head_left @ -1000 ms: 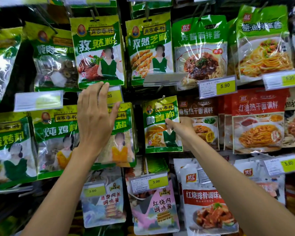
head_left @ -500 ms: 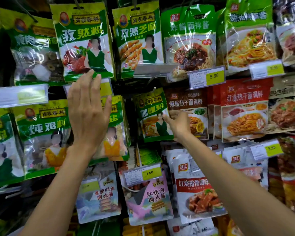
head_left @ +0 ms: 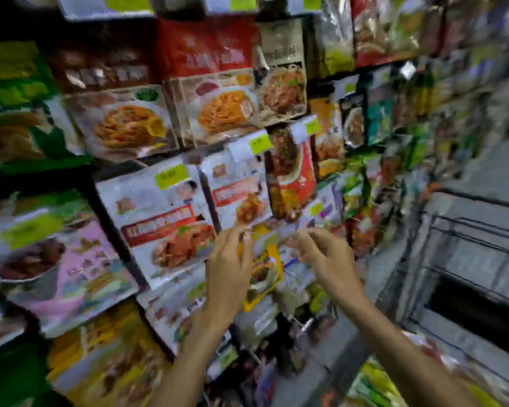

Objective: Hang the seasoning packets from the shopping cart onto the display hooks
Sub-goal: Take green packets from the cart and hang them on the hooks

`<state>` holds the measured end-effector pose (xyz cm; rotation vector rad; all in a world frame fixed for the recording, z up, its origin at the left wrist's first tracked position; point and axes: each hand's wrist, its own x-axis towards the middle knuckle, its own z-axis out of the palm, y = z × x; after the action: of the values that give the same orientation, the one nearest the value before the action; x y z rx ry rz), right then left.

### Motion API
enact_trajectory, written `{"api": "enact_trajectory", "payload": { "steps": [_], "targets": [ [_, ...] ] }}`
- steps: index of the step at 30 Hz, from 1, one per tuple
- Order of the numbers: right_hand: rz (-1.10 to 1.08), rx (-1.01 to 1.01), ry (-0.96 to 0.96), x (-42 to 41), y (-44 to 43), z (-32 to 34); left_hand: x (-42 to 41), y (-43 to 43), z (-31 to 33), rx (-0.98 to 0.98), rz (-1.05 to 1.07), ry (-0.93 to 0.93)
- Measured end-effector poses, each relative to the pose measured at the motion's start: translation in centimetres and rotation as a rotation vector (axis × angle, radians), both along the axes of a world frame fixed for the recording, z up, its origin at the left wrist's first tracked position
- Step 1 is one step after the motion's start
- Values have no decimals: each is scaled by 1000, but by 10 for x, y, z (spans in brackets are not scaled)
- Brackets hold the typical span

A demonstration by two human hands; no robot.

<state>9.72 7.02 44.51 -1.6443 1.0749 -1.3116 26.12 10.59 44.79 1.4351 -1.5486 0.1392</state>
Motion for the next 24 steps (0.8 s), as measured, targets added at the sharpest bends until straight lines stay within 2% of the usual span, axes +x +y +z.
{"api": "enact_trajectory", "payload": {
  "steps": [3, 5, 8, 11, 19, 24],
  "targets": [
    [-183, 197, 93, -67, 22, -81, -62, -13, -74, 212, -153, 167],
    [-296, 321, 169, -103, 39, -129, -98, -17, -117, 357, -219, 185],
    [-432, 543, 151, -144, 62, -193, -140, -24, -179, 614, -322, 190],
    [-580, 684, 193, -170, 86, -247, -173, -26, -231, 811, -415, 189],
    [-803, 1042, 264, -208, 113, -370, -225, -28, -347, 1159, -602, 37],
    [-841, 1246, 272, -217, 114, -435, -235, -42, -411, 1238, -600, -70]
  ]
}}
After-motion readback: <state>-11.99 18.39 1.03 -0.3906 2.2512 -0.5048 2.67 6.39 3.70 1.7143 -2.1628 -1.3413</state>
